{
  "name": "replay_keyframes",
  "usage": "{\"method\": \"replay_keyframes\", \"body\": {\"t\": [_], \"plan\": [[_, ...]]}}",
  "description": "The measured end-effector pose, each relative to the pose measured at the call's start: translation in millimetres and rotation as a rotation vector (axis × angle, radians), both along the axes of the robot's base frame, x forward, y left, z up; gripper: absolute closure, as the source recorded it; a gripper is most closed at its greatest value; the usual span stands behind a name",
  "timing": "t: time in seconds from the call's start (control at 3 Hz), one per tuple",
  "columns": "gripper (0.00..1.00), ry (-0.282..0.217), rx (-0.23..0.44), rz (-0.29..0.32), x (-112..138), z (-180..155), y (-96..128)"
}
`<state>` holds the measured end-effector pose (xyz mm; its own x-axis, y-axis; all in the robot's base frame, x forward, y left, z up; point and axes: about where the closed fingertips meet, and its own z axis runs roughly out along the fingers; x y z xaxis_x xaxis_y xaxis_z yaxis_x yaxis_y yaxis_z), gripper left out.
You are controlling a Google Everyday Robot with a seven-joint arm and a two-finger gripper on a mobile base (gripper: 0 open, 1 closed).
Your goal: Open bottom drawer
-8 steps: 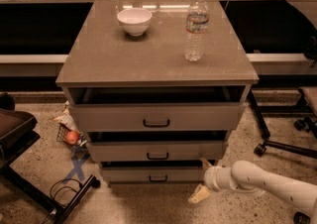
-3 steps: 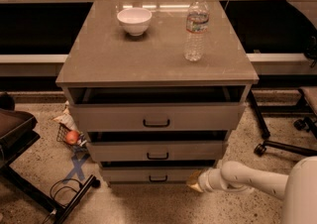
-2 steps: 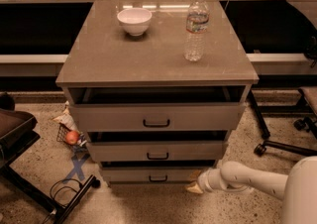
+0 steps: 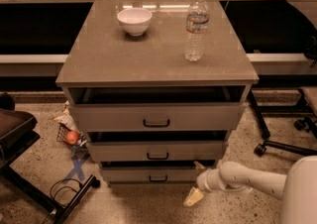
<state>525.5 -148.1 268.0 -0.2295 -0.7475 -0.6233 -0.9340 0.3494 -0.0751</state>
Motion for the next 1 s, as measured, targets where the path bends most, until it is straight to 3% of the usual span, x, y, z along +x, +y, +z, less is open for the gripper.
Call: {"method": "replay_keyframes", "body": {"t": [0.33, 1.0], "plan": [[0.0, -0.001, 0.001, 0.008, 2.7, -1.7, 3.2], [0.0, 0.053, 0.012, 0.047, 47.0, -48.6, 19.4]]}}
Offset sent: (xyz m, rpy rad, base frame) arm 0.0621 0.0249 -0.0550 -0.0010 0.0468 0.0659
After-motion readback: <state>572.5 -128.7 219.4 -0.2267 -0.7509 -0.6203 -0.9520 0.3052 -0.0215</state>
